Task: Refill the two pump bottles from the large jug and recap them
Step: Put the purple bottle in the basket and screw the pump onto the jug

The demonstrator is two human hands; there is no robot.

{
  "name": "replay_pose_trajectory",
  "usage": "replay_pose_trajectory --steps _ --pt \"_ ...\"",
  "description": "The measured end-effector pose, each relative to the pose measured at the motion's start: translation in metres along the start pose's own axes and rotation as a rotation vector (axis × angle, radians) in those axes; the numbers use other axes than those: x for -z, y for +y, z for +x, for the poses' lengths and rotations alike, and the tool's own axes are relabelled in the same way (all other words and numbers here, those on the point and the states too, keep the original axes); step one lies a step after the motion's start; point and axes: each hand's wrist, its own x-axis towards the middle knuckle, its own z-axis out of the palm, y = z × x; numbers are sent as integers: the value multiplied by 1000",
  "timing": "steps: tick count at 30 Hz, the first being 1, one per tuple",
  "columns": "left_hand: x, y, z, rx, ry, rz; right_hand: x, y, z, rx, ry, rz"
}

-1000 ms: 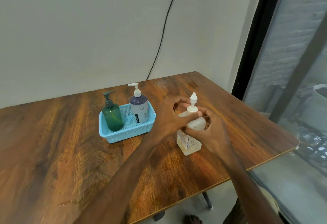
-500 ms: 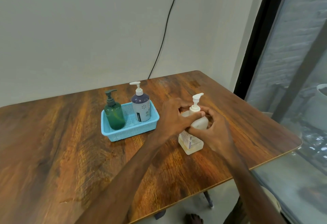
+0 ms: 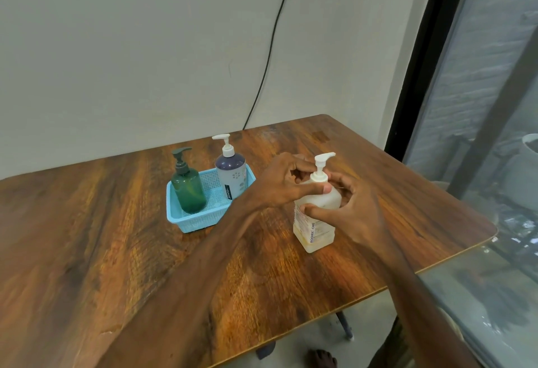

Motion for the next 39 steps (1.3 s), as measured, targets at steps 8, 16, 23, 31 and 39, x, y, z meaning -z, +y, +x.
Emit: replay_pose_trajectory --steps 8,16,23,31,39 --pt "-5 1 -7 -6 71 54 -1 0 -5 -30 -33 74" --pt "-35 10 -19 57 334 170 -16 27 -32 -125 21 -78" --pt "-46 27 -11 179 257 152 15 37 -16 -159 164 -149" --pt "-39 12 -42 281 252 151 8 46 -20 -241 173 -121" --pt "-14 4 -87 289 345 220 4 18 -32 -152 313 -183"
